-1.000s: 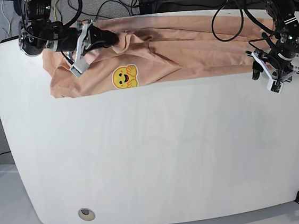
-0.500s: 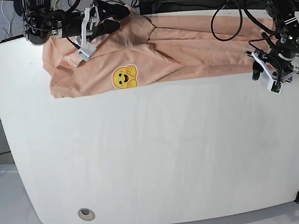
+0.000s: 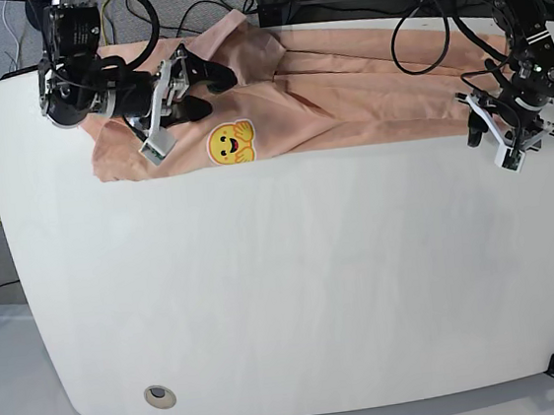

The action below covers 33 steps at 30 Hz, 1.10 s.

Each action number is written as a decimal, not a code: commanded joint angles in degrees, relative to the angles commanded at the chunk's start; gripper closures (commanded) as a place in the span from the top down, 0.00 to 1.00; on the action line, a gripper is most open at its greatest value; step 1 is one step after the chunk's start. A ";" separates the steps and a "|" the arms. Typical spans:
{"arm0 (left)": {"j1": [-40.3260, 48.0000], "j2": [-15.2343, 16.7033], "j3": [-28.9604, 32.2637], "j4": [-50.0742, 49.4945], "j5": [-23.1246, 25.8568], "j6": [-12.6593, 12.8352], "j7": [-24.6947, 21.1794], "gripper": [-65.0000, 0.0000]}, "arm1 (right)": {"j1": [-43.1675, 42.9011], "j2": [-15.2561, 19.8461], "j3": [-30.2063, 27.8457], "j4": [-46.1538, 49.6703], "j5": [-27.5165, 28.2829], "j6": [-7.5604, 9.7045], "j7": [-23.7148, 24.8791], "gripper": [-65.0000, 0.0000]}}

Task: Fold the T-shirt properly
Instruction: 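Grasp the folded shirt's ends with both grippers, then drag the folded shirt away from the table edge with both grippers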

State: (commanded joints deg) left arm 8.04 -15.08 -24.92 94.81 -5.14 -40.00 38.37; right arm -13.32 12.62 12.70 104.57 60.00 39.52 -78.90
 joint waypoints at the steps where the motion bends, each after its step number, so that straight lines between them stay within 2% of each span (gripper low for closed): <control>1: 0.00 0.00 0.00 0.00 0.00 0.00 0.00 0.47 | 0.00 0.09 0.00 0.00 -1.32 0.00 0.00 0.71; 3: 0.00 0.00 0.00 0.00 0.00 0.00 0.00 0.47 | -0.53 0.62 0.00 0.00 -3.25 0.00 -0.09 0.71; 5: 0.00 0.00 0.00 0.00 0.00 0.00 0.00 0.47 | -2.20 2.55 0.00 0.26 -3.69 0.00 -0.09 0.71; 11: -0.09 0.00 0.00 -0.09 0.00 0.00 0.00 0.47 | -5.80 7.38 0.26 1.76 -2.02 0.09 -0.09 0.71; 18: -0.09 -0.09 0.00 0.26 0.00 0.00 0.00 0.47 | -8.26 10.55 0.26 4.40 -2.02 0.09 -0.18 0.71; 24: 2.29 -0.18 -0.18 4.84 -0.09 0.00 0.00 0.47 | -8.09 10.02 0.35 5.36 -2.11 0.09 0.09 0.71; 28: 6.33 0.00 -0.09 11.69 -0.09 0.00 0.09 0.47 | -4.31 6.59 0.35 5.71 -2.46 0.09 0.79 0.70; 29: 7.30 0.00 0.00 12.84 -0.09 0.00 0.09 0.47 | -3.25 5.54 0.35 5.71 -2.55 0.09 0.79 0.67; 31: 9.05 0.18 0.00 13.98 -0.18 0.00 0.09 0.45 | -1.58 3.78 0.35 5.54 -3.34 0.09 0.97 0.53; 33: 10.20 0.88 0.00 13.98 -0.18 0.00 0.09 0.33 | -0.79 2.20 0.35 5.54 -6.15 0.00 2.37 0.34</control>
State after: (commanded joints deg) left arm 18.24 -14.20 -24.92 108.79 -5.32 -40.00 38.46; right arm -14.11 14.81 13.05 110.11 53.85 39.52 -76.53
